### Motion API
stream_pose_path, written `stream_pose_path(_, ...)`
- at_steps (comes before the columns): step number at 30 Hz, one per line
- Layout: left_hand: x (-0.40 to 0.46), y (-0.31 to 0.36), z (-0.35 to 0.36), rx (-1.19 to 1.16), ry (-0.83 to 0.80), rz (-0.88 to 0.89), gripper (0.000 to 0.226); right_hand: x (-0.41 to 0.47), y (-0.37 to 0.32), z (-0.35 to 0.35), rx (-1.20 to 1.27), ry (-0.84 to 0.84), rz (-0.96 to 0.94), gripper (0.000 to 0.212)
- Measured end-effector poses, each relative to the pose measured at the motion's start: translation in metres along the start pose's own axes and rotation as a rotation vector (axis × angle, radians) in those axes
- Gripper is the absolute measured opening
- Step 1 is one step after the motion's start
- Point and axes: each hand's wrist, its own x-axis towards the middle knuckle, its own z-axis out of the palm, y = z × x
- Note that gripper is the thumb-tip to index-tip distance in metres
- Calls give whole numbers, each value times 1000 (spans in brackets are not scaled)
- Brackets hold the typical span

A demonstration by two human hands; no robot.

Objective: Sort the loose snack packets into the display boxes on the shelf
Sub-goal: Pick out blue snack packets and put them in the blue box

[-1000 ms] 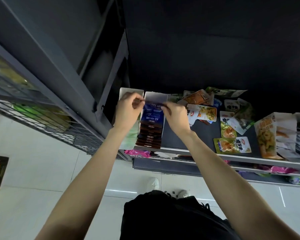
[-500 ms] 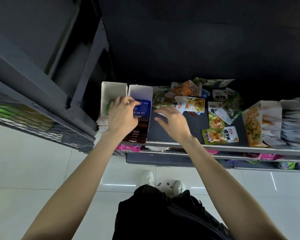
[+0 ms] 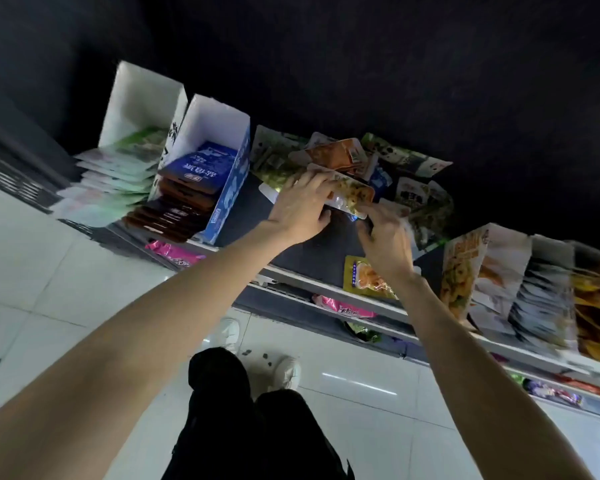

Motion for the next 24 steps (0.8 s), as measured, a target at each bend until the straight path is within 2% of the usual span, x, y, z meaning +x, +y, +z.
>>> stream_pose_path(5, 35, 10, 37, 168, -204, -26, 62, 38, 27, 10, -101, -21, -5, 31)
stream_pose_path(9, 3, 14, 57, 289, -295, 120, 59, 54, 38, 17, -107, -64, -39, 42)
stream_pose_path(13, -16, 12, 63, 265, -204, 139, 52, 51, 50, 34, -295, -318, -84, 44)
stream_pose_path(17, -10, 13, 55, 198, -112, 113, 41, 32, 54, 38, -348, -314, -102, 54)
stream_pose_path(21, -8, 9, 54, 80, 25, -7, 30, 31, 45, 29, -370, -242, -131, 42)
stream_pose_path(24, 0, 10, 55, 32, 45, -158, 50, 46, 38, 25, -452, -292, -136, 64)
